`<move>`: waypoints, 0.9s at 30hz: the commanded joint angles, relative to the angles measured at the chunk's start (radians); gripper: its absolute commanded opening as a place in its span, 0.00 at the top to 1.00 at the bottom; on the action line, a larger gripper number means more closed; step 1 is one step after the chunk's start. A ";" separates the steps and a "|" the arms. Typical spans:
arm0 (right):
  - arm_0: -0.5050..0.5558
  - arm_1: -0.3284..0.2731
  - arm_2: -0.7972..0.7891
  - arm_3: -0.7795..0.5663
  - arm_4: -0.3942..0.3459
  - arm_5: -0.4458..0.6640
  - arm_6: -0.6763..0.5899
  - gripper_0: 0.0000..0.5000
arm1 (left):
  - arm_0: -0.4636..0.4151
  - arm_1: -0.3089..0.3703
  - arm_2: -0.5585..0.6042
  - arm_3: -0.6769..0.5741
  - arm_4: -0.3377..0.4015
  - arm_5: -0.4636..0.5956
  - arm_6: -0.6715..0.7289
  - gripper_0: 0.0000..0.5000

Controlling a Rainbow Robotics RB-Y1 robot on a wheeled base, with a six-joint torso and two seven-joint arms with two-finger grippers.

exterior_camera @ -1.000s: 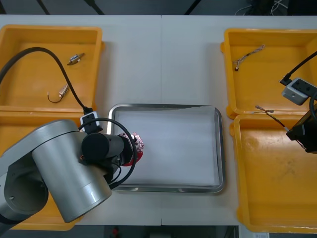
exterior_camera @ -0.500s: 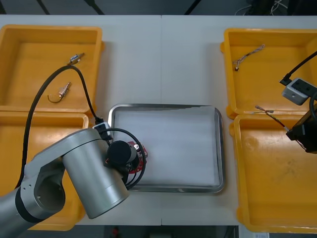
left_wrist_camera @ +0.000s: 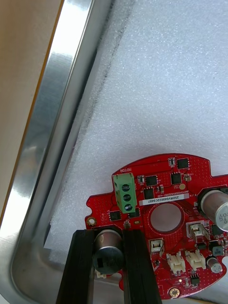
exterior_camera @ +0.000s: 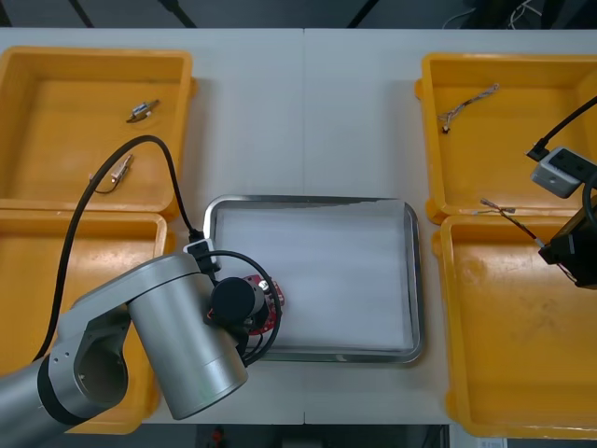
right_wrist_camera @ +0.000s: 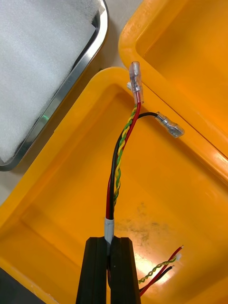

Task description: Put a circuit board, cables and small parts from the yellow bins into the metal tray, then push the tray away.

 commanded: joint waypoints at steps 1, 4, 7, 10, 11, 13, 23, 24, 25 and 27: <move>-0.024 0.013 0.011 -0.028 -0.009 0.004 -0.007 1.00 | -0.028 -0.020 -0.017 0.001 -0.002 -0.014 0.059 1.00; -0.024 0.013 0.011 -0.028 -0.009 0.004 -0.007 1.00 | -0.028 -0.020 -0.017 0.011 -0.002 -0.018 0.059 1.00; -0.024 0.013 0.011 -0.028 -0.009 0.004 -0.007 1.00 | -0.028 -0.020 -0.017 0.019 -0.002 -0.024 0.059 1.00; -0.024 0.013 0.011 -0.028 -0.009 0.004 -0.007 1.00 | -0.028 -0.020 -0.020 0.021 -0.003 -0.024 0.059 0.94; -0.024 0.013 0.011 -0.028 -0.009 0.004 -0.007 1.00 | -0.028 -0.020 -0.025 0.021 -0.006 -0.023 0.059 0.85; -0.024 0.013 0.011 -0.028 -0.009 0.004 -0.007 1.00 | -0.028 -0.020 -0.028 0.022 -0.012 -0.024 0.060 0.63; -0.024 0.013 0.011 -0.028 -0.009 0.004 -0.007 1.00 | -0.029 -0.012 -0.029 0.018 -0.025 -0.027 0.063 0.04; -0.024 0.013 0.011 -0.028 -0.009 0.004 -0.007 1.00 | -0.031 -0.011 -0.029 0.013 -0.025 -0.026 0.065 0.03; -0.024 0.013 0.011 -0.028 -0.009 0.004 -0.007 1.00 | -0.032 -0.007 -0.029 0.007 -0.025 -0.027 0.066 0.01; -0.024 0.013 0.011 -0.028 -0.009 0.004 -0.007 1.00 | -0.032 -0.003 -0.028 -0.007 -0.025 -0.026 0.068 0.01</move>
